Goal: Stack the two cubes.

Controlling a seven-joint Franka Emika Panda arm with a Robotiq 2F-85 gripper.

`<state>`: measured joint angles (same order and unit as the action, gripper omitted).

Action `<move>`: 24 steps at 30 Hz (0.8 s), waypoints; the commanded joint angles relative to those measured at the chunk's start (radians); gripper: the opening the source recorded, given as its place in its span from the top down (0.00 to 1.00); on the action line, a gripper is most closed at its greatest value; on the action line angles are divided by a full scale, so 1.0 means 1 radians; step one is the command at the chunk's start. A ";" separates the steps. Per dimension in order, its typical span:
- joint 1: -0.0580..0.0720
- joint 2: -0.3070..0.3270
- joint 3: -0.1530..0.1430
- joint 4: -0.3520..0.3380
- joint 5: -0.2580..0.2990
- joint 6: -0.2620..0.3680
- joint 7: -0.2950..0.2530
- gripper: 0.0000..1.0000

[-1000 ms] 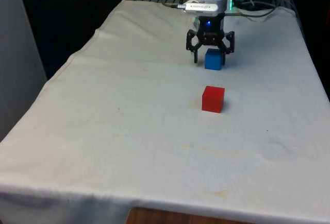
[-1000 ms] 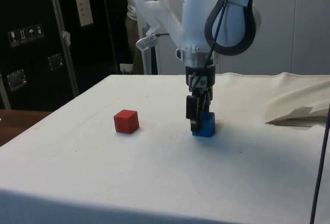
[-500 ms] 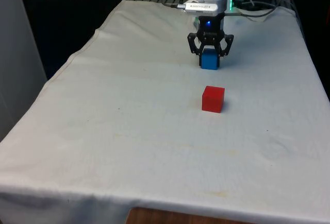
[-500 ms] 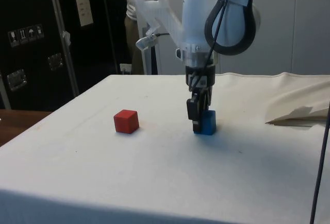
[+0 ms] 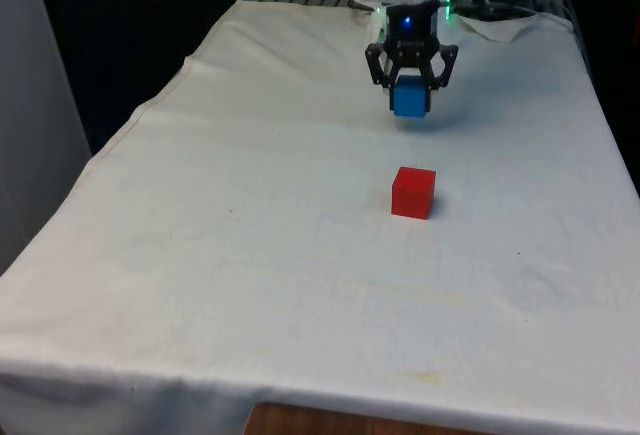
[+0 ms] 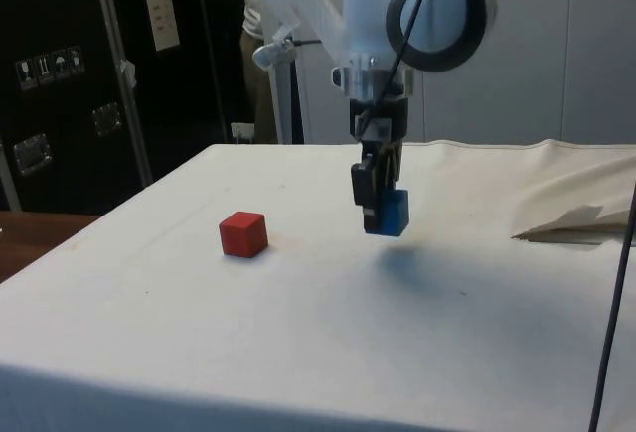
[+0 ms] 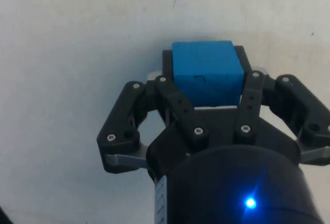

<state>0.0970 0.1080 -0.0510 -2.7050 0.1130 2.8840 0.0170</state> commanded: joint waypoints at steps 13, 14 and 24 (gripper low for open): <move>-0.003 -0.135 -0.002 0.004 -0.019 -0.146 0.012 1.00; -0.003 -0.143 -0.001 0.005 -0.019 -0.155 0.012 1.00; -0.003 -0.199 0.010 0.035 -0.029 -0.244 0.015 1.00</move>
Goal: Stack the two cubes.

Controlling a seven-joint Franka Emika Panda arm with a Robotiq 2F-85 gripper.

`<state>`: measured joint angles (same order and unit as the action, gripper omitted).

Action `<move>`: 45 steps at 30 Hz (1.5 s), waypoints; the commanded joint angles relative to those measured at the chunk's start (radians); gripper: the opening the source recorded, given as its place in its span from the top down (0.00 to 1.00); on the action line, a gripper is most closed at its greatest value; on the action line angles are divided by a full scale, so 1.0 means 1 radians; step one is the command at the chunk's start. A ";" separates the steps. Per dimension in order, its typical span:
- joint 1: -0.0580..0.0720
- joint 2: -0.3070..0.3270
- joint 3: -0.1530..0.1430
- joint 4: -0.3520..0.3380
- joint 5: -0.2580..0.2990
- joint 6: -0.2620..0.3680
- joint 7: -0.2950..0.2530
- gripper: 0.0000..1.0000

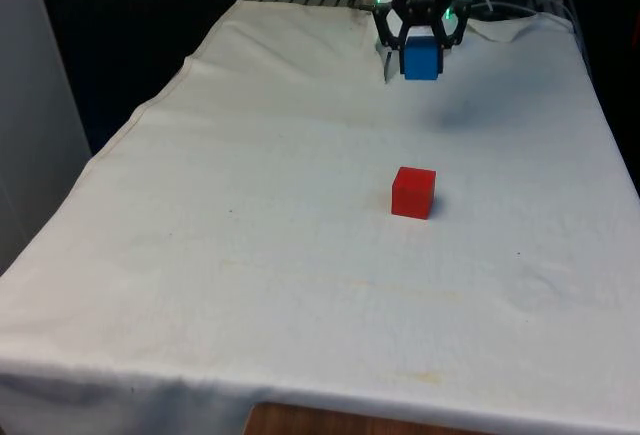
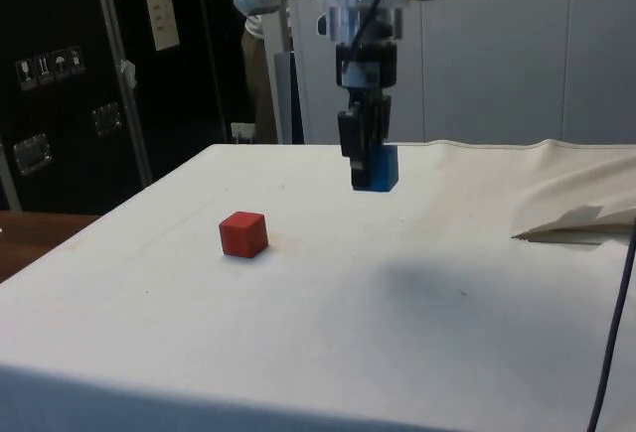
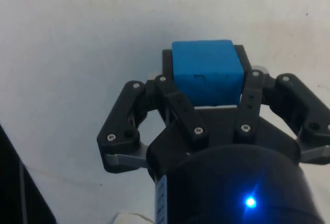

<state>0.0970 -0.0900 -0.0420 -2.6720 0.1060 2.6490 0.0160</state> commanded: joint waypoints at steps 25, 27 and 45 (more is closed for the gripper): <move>0.002 0.084 0.014 0.213 -0.022 -0.189 0.008 1.00; 0.002 0.098 0.016 0.231 -0.022 -0.197 0.007 1.00; 0.007 0.194 0.032 0.367 -0.044 -0.255 0.020 1.00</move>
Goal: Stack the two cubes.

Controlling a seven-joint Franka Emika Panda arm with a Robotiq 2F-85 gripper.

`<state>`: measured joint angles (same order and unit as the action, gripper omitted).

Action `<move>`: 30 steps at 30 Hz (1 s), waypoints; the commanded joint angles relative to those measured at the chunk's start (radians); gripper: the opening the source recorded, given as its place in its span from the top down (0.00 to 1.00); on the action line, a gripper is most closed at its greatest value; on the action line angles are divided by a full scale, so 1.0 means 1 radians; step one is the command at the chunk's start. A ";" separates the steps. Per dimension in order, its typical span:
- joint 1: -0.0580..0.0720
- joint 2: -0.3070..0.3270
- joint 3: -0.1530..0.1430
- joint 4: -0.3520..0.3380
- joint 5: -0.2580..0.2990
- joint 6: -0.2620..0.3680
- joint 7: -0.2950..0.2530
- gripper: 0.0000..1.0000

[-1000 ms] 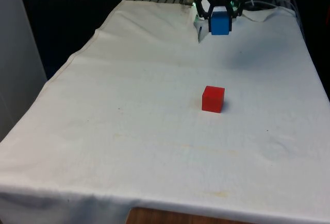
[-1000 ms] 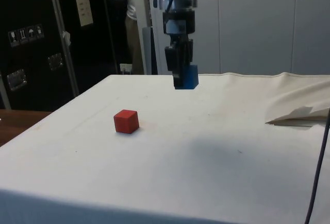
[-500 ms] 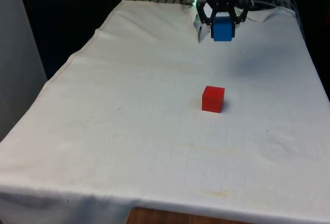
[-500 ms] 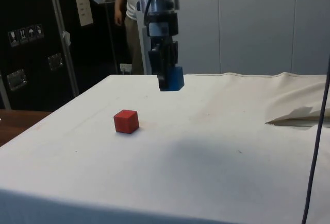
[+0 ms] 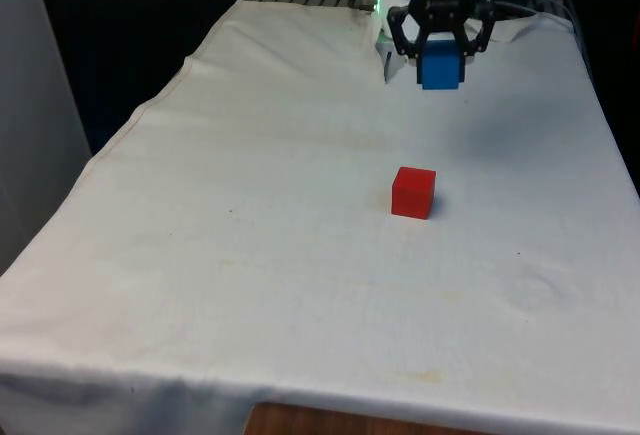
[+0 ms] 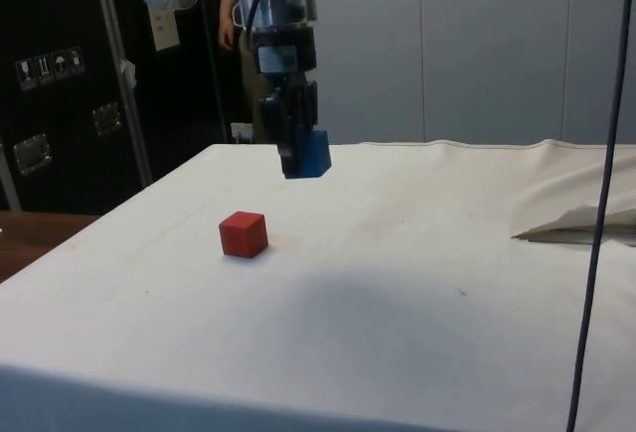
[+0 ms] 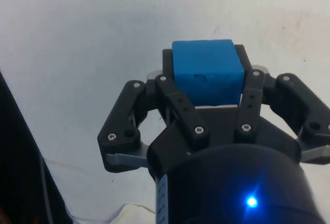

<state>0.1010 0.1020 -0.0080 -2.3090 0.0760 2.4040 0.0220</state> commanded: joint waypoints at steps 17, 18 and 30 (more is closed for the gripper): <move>0.007 0.021 0.018 0.036 -0.005 0.012 -0.007 1.00; 0.007 0.020 0.018 0.036 -0.005 0.012 -0.007 1.00; 0.006 0.032 0.018 0.053 -0.002 0.010 -0.009 1.00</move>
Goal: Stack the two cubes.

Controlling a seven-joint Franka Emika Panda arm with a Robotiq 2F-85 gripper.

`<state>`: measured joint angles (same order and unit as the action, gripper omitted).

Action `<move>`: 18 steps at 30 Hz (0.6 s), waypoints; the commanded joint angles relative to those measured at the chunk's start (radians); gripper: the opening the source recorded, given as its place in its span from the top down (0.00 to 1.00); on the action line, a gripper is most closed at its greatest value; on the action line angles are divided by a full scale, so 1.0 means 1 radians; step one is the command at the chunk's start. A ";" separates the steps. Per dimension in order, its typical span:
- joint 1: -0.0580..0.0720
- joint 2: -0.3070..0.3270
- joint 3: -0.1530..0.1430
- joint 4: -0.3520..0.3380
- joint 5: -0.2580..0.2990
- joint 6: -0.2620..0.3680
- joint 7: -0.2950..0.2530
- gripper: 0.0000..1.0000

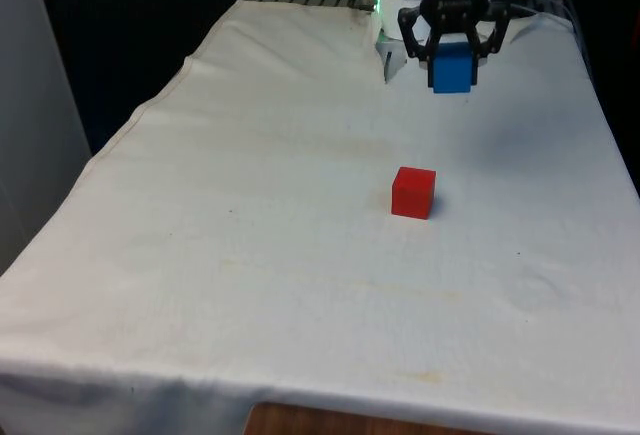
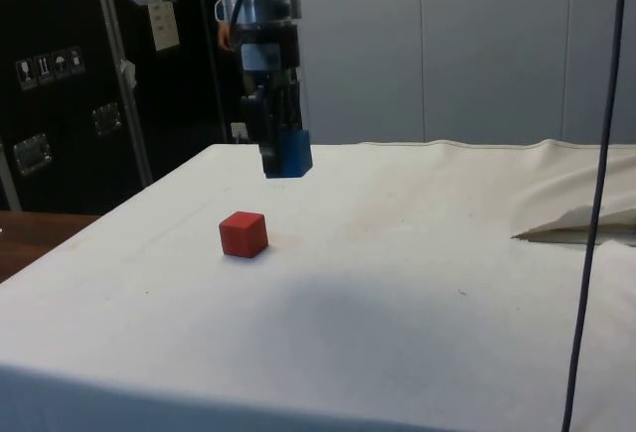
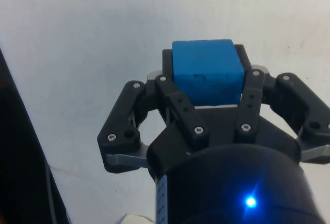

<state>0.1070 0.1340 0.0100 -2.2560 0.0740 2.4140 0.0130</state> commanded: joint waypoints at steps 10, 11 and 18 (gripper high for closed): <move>-0.002 0.097 -0.006 0.118 -0.002 -0.014 -0.002 1.00; -0.002 0.116 -0.007 0.139 -0.002 -0.014 -0.002 1.00; -0.003 0.181 -0.011 0.206 -0.003 -0.008 0.000 1.00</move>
<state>0.1050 0.3060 0.0010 -2.0600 0.0740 2.4090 0.0120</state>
